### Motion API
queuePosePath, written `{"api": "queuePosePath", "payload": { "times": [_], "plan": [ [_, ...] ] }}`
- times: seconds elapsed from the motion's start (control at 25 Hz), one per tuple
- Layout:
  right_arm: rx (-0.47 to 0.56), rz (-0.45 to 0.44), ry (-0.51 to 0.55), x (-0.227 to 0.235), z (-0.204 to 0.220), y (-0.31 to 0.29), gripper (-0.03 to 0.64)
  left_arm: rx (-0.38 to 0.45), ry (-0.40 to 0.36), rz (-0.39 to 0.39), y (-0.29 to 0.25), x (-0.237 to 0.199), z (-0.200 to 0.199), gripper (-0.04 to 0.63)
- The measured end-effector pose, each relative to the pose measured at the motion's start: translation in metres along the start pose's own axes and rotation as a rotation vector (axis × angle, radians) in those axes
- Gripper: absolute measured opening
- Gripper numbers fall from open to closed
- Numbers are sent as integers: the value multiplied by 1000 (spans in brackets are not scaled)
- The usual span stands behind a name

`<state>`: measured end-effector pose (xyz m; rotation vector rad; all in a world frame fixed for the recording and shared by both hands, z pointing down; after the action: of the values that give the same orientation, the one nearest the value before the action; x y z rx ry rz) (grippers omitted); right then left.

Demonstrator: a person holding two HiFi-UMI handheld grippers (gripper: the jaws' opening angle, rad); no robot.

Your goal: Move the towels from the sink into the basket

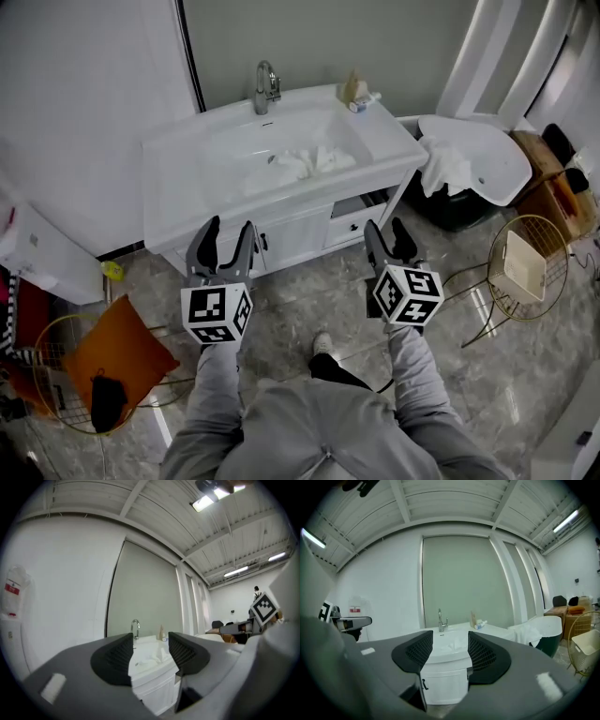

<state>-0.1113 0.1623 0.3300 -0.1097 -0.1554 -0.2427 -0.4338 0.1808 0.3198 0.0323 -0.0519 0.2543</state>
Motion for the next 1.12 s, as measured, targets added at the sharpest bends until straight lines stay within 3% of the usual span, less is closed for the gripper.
{"api": "queuePosePath", "payload": {
  "times": [0.16,0.6,0.84,1.12],
  "plan": [
    [-20,-27,80,30,-12,-57,225,-26,-51,-22,-60,3,-5,257],
    [-70,-126,90,79,-17,-171,225,-110,-142,-83,-169,1,8,256],
    [-149,-214,131,85,-7,-227,227,-144,-146,-32,-222,-12,27,257],
    [-275,-279,203,87,9,-319,229,-325,-249,83,-315,-50,86,268]
  ]
}}
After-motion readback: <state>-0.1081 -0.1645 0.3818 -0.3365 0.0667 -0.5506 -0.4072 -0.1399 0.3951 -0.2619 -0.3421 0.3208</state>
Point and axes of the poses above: the fingertips, and each gripper's own axes: y backward along the fingers, x to its right, z out of its underside, the point moved 8 cm from there along y, backward along the fingers, and after that the axes turned 2 degrees about -y, right-handed, at the moved point
